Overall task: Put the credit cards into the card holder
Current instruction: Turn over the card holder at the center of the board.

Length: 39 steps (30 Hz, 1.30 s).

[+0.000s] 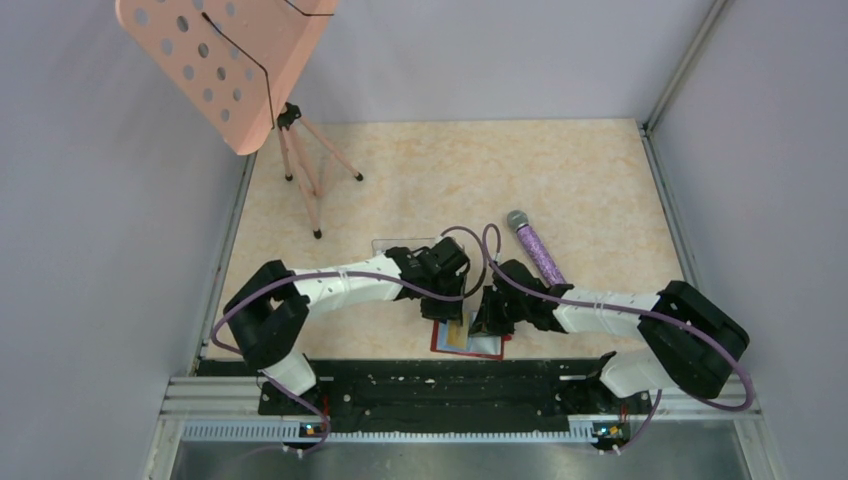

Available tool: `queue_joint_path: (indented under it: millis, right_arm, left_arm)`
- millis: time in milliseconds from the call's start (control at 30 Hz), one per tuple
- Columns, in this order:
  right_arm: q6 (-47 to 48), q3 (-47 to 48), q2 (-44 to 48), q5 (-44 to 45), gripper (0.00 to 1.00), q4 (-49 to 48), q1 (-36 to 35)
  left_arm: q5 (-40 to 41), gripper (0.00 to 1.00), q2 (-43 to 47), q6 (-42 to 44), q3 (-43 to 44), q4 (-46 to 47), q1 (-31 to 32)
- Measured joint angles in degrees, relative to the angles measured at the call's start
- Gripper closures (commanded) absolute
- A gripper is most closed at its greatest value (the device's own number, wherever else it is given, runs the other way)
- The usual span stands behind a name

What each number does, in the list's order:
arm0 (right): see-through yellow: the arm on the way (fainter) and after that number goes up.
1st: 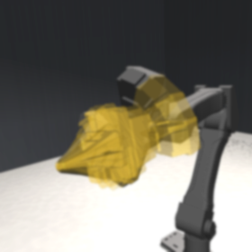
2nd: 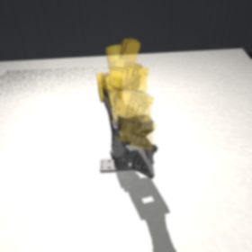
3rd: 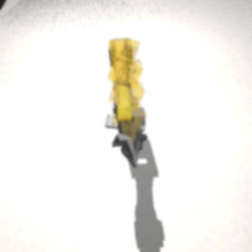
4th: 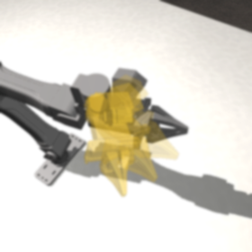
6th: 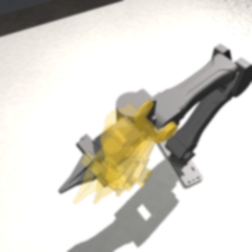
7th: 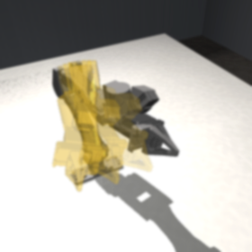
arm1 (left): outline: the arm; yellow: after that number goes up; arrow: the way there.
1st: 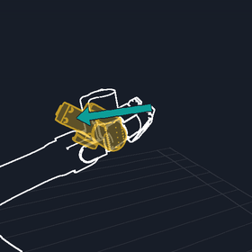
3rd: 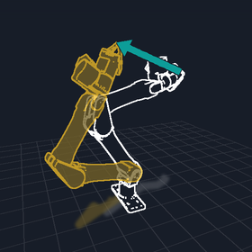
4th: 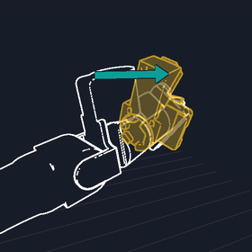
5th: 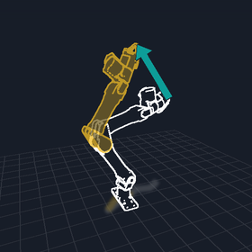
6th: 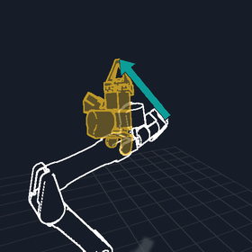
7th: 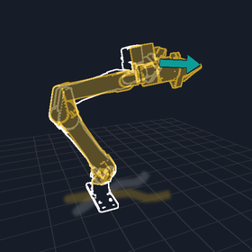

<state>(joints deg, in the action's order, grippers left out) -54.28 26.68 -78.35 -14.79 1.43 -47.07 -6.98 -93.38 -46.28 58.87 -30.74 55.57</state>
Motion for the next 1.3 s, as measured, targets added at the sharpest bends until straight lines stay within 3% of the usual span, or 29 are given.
queue_joint_path:
  millis: [300, 533, 867, 1033, 1233, 1300]
  right_arm:
    - [0.0, 0.0, 0.0, -0.1, 1.00, -0.2, 0.0]
    - [0.0, 0.0, 0.0, -0.3, 1.00, -0.2, 0.1]
    - [0.0, -0.4, 0.9, -0.3, 1.00, 0.1, 0.0]
    - [0.0, -0.4, 3.1, 0.0, 1.00, 2.6, 0.0]
    - [0.3, -0.2, 7.2, 1.6, 1.00, 7.6, 0.0]
    - [0.7, 0.5, 9.2, 2.5, 1.00, 10.6, 0.0]
  left_arm:
    - [3.7, 0.59, -4.2, 2.0, 5.9, -6.5, 2.2]
    - [4.4, 0.57, -4.6, 2.4, 6.7, -8.7, 2.6]
    - [2.1, 0.69, -4.5, 2.7, 7.1, -7.8, 2.7]
    - [0.0, 0.99, -3.4, 2.1, 7.1, -5.4, 2.8]
    - [0.4, 1.00, -2.6, 1.9, 7.1, -5.9, 3.1]
    - [0.7, 0.93, -2.7, 1.8, 7.2, -7.0, 3.1]
